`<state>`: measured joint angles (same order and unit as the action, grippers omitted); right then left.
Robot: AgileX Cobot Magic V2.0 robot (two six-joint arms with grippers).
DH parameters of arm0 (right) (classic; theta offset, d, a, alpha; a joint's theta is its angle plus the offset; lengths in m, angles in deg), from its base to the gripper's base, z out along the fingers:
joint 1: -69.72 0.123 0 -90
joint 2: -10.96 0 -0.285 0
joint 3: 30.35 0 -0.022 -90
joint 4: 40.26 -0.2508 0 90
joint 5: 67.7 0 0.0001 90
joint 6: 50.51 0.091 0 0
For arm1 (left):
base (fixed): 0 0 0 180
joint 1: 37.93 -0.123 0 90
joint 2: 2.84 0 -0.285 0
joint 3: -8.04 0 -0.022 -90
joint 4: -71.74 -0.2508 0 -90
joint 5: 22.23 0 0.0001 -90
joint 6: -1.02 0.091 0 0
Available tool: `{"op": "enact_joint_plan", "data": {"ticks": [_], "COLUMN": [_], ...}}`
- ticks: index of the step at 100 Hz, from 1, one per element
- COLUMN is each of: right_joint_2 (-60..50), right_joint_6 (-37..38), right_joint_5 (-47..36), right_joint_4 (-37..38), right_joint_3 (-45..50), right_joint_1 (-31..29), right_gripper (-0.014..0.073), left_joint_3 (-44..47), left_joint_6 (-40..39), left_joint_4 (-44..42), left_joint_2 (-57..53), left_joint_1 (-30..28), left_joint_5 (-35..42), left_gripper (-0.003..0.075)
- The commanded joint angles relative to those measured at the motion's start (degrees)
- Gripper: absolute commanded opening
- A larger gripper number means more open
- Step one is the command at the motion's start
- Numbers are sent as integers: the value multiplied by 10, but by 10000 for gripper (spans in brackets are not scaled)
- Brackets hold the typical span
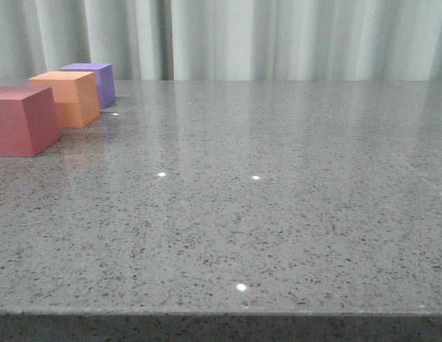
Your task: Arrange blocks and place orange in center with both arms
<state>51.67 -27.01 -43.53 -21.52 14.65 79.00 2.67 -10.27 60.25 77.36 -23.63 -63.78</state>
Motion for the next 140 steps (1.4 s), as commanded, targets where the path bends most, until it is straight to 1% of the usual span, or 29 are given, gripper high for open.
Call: {"op": "enact_joint_plan", "data": {"ticks": [1,27,46,50,55,60,67,70,71,72,74,75,78,79,81,82,83,140], "right_joint_2": [-1,-1,-1,-1,-1,-1,-1,-1,-1,-1,-1,-1,-1,-1,-1,-1,-1,-1], "right_joint_6": [-3,-3,-3,-3,-3,-3,-3,-3,-3,-3,-3,-3,-3,-3,-3,-3,-3,-3], "right_joint_5": [-45,-45,-45,-45,-45,-45,-45,-45,-45,-45,-45,-45,-45,-45,-45,-45,-45,-45], "right_joint_4": [15,15,15,15,15,15,15,15,15,15,15,15,15,15,15,15,15,15], "right_joint_3": [-15,-15,-15,-15,-15,-15,-15,-15,-15,-15,-15,-15,-15,-15,-15,-15,-15,-15], "right_joint_1": [-3,-3,-3,-3,-3,-3,-3,-3,-3,-3,-3,-3,-3,-3,-3,-3,-3,-3], "right_gripper": [-69,-69,-69,-69,-69,-69,-69,-69,-69,-69,-69,-69,-69,-69,-69,-69,-69,-69], "left_joint_3": [16,195,333,359,387,410,434,442,443,445,448,450,453,454,456,456,456,456], "left_joint_6": [-1,-1,-1,-1,-1,-1,-1,-1,-1,-1,-1,-1,-1,-1,-1,-1,-1,-1], "left_joint_4": [-15,-16,-16,-16,-16,-16,-16,-16,-16,-16,-16,-16,-14,-14,-13,-12,-10,-8], "left_joint_2": [-76,-253,-376,-400,-427,-450,-478,-489,-491,-492,-498,-501,-505,-506,-509,-509,-509,-512], "left_joint_1": [-1,-1,-1,-1,-1,-1,-1,-1,-1,-1,-1,-1,-1,-1,-1,-1,-1,-1], "left_joint_5": [30,69,118,129,145,157,162,162,162,162,162,162,162,162,161,161,161,161], "left_gripper": [671,671,668,657,623,564,424,333,313,274,235,195,115,75,36,-1,-19,-20]}}
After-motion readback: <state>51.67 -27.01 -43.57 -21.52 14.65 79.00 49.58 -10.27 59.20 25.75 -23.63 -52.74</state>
